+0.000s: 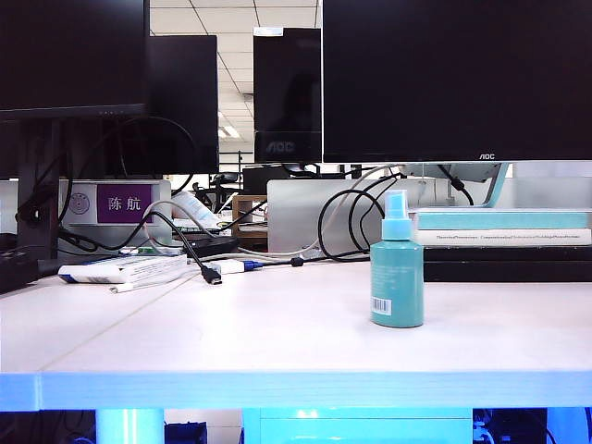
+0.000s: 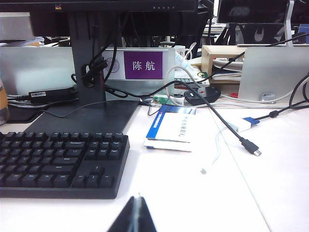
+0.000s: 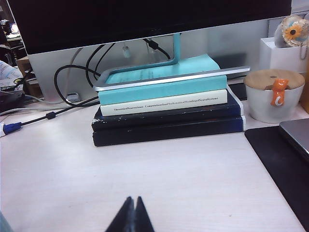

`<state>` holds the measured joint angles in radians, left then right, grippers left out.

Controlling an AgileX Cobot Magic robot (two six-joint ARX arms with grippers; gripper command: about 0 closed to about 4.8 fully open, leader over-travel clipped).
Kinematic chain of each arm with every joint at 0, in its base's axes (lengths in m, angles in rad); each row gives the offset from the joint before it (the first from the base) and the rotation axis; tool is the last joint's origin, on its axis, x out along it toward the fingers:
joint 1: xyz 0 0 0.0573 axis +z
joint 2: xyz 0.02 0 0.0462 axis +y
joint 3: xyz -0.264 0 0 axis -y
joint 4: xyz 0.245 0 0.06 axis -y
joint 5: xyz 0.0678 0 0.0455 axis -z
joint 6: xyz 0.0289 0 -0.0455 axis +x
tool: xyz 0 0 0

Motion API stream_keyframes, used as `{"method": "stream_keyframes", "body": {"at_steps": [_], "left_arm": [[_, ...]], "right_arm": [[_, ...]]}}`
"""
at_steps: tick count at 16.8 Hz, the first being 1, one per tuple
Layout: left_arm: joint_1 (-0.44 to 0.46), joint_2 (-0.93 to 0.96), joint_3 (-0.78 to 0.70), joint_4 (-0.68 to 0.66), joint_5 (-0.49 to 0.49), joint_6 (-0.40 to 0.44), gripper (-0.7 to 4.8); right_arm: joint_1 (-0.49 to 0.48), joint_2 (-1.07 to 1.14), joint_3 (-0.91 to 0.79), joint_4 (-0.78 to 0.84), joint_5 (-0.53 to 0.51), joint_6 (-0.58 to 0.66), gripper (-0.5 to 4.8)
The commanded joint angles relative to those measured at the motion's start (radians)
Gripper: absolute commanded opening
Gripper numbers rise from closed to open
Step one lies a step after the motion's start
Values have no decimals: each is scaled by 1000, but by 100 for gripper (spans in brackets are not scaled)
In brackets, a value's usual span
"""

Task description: Pick up the sprayer with the left hand and remove the lid with the right hand then place it on the table.

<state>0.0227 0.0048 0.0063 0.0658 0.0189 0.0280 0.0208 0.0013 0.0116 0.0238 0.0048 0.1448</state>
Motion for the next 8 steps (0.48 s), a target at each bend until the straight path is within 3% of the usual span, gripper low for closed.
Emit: {"method": "stream_keyframes", "body": {"at_steps": [1,5,8], "left_arm": [[0,-3,1,10,8,-3,-6],[0,-3,1,10,16,-3,-5],[0,-3,1,132,171,-14,-5]], "right_arm": [[0,0,-6,8,4,1,0],[0,0,-6,4,4,1,0],[0,0,-6,-5,2,2,0]]}}
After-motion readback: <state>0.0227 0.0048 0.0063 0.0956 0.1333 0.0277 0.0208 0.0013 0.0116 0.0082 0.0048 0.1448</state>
